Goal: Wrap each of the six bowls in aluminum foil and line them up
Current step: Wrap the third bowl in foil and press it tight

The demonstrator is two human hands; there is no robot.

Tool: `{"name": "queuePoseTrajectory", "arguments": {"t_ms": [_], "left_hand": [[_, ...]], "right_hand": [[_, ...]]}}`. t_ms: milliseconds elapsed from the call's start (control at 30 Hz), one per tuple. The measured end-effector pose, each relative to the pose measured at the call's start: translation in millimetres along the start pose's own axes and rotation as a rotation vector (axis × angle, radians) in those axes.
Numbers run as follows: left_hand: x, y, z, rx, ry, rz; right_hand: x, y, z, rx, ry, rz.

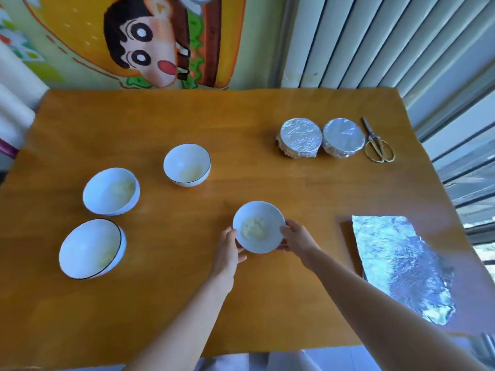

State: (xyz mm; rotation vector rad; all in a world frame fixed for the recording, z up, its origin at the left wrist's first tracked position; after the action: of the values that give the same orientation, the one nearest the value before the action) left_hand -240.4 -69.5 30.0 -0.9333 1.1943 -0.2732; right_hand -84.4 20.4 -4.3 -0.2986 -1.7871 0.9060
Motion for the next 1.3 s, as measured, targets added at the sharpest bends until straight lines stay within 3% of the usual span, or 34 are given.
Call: {"name": "queuePoseTrajectory", "arguments": {"t_ms": [133,200,300,400,500,600,700,800,867,1000,1100,1233,1300], "left_hand": [[15.1,-6.9,30.6,-0.05,-0.029,0.012],[28.3,-16.3,42.3,-0.262,-0.035,0.047],[44.9,-46.2,60.0,-0.561,-0.035,0.258],[64.3,-65.0,103.7,-0.433,0.037,0.383],[85.7,-59.8,162.9,-0.078,0.198,0.239],[99.8,-54.0,213.0,0.145,0.453,0.072],[102.9,-49.6,249.7,0.149,0.478,-0.002],[101.1,-40.4,269.1,0.07,0.381,-0.011],[101.3,-35.8,278.0,-0.008,0.406,0.063],[98.2,-32.0,283.7,-0.166,0.688,0.291],[87.9,-35.4,286.5,-0.171,0.655,0.418],[73.5,-43.0,277.2,0.032,0.355,0.539],[62.8,-47.0,262.6,0.044,0.216,0.564]], "right_hand": [[-19.0,-12.5,-36.5,-0.007,0.085,-0.03],[-31.0,-20.5,-64.1,-0.096,0.103,-0.071],[-43.2,-31.8,-110.7,-0.222,0.111,-0.128],[-56.9,-45.9,-159.7,-0.345,-0.051,-0.152],[-77.6,-64.1,-196.8,-0.486,-0.456,-0.198],[-100.6,-74.7,-213.3,-0.401,-0.751,-0.075],[-122.2,-76.1,-222.9,-0.177,-0.763,-0.02],[-131.3,-74.8,-229.8,-0.113,-0.725,-0.077],[-135.4,-72.9,-237.6,-0.112,-0.713,-0.114],[-134.0,-71.3,-250.4,-0.074,-0.643,-0.169],[-126.3,-75.5,-262.1,-0.171,-0.517,-0.199],[-112.6,-79.3,-282.1,-0.43,-0.432,-0.213],[-98.7,-80.9,-283.5,-0.458,-0.32,-0.218]]}}
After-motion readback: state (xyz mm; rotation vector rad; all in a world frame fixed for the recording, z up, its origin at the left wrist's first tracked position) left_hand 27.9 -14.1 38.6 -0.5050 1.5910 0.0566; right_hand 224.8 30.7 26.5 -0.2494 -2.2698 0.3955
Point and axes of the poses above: each hand's wrist, its own y-axis towards the middle knuckle, its own z-axis out of the palm, x = y × z, the point moved 2 cm from there along y, towards the middle knuckle, and after that the axes turned 3 degrees about x, right-handed, at the moved point
